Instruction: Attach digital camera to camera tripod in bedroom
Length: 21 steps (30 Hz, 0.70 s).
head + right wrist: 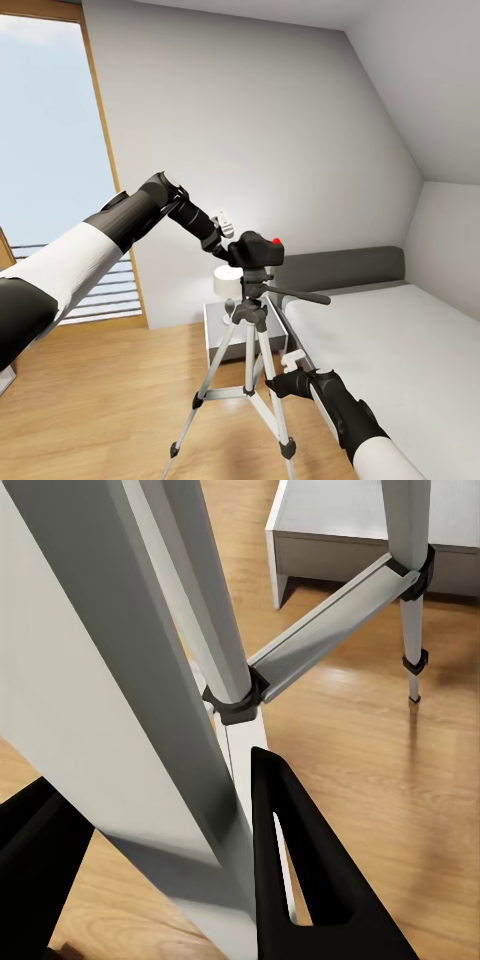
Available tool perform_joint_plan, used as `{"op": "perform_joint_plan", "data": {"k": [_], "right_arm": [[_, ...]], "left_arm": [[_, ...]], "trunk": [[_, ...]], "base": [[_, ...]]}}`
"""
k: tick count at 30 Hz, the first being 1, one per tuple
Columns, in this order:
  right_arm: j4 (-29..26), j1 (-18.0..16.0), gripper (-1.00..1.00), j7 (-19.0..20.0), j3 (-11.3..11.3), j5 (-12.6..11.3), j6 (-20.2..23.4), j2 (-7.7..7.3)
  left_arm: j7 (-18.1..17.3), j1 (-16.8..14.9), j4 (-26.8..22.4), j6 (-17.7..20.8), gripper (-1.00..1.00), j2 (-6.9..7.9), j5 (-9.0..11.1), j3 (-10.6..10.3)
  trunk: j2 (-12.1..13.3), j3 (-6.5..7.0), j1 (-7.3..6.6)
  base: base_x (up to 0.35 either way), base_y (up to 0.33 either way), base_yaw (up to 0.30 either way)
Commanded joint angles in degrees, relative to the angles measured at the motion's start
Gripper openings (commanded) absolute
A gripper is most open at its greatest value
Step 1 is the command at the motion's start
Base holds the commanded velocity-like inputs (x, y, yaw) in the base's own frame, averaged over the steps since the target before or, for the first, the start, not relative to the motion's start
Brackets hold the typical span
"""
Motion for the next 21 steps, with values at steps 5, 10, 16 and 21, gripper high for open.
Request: {"op": "perform_joint_plan", "data": {"k": [5,10,16,21], "right_arm": [[3.34,0.02,-1.00,0.26,0.11,0.42,-0.76,-0.02],[3.34,0.02,-1.00,0.31,0.11,0.42,-0.76,-0.02],[3.34,0.02,-1.00,0.34,0.11,0.42,-0.76,-0.02],[3.34,0.02,-1.00,0.32,0.11,0.42,-0.76,-0.02]], "left_arm": [[-0.25,-0.03,-0.11,0.56,1.00,0.05,-0.16,-0.07],[-0.25,-0.02,-0.11,0.56,1.00,0.05,-0.15,-0.07],[-0.25,-0.04,-0.06,0.56,1.00,0.05,-0.10,0.00],[0.11,-0.05,0.08,0.92,1.00,0.11,-0.09,0.86]], "trunk": [[-0.01,-0.05,0.04],[-0.01,-0.05,0.04],[-0.01,-0.05,0.04],[-0.01,-0.05,0.04]], "base": [[0.000,0.000,0.000],[0.000,0.000,0.000],[0.000,0.000,0.000],[0.000,0.000,0.000]]}}
